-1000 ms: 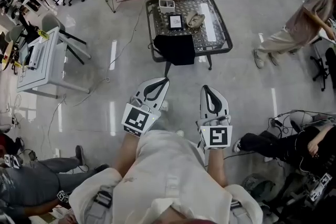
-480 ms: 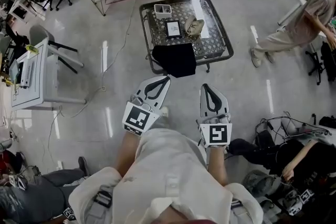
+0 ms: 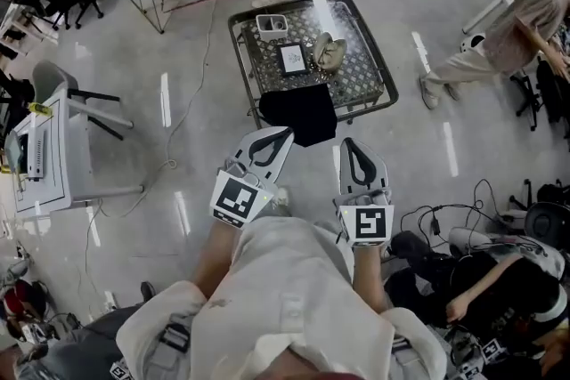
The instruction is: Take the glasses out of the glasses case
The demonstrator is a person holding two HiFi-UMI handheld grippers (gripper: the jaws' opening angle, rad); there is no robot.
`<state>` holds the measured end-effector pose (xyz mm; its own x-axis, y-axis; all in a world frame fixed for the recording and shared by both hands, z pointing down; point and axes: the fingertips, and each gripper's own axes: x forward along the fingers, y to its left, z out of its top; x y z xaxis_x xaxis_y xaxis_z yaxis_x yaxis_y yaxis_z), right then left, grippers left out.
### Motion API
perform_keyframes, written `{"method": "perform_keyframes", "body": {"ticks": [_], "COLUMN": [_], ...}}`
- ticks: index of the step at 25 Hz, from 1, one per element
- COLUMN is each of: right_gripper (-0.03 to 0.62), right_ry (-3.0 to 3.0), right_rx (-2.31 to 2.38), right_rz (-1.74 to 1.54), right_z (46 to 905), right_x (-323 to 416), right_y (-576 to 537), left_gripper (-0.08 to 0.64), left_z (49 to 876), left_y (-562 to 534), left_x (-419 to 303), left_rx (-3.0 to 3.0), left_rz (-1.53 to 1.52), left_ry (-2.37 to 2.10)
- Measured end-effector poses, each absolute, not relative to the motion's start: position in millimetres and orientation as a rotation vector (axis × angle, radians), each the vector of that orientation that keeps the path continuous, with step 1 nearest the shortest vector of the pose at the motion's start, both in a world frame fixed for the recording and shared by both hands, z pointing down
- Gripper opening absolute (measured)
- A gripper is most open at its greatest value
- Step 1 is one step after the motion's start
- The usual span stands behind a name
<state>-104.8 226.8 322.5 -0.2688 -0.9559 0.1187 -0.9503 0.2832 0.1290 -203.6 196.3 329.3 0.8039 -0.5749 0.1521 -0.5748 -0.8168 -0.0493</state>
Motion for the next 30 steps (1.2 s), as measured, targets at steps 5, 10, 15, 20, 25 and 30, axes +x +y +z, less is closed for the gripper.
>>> {"method": "perform_keyframes", "body": {"ticks": [5,10,15,20,25,30], "right_gripper": [0.006,0.006,0.006,0.006,0.006,0.006], "right_ry": [-2.321,-2.254,-2.278,-2.339,-2.397,-2.429], "right_rx": [1.814,1.827,1.829,1.791,1.773,1.753], "right_rz": [-0.036,-0.033,0.011,0.007,-0.032,-0.03], "right_z": [329.5,335.5,345.5,348.0,333.9,331.1], "right_x": [-103.1,-86.4,-67.1,-42.3,-4.1,34.7], "right_y": [209.8,195.2,174.3,142.4,108.9,86.5], "left_gripper": [0.014,0.014,0.014,0.014,0.014,0.014], "left_z": [333.8,337.8,339.2,342.4,333.6,327.9], "left_y": [170.4,150.0,130.6,110.5,86.6,68.0], "left_x": [-204.1,-193.3,-178.9,-157.5,-119.4,-75.9], "left_rx": [-3.0,-3.02,-3.004,-2.971,-2.938,-2.901], "left_rz": [-0.249,-0.246,-0.271,-0.326,-0.343,-0.371], "left_ry": [0.915,0.906,0.932,0.992,1.027,1.046]}}
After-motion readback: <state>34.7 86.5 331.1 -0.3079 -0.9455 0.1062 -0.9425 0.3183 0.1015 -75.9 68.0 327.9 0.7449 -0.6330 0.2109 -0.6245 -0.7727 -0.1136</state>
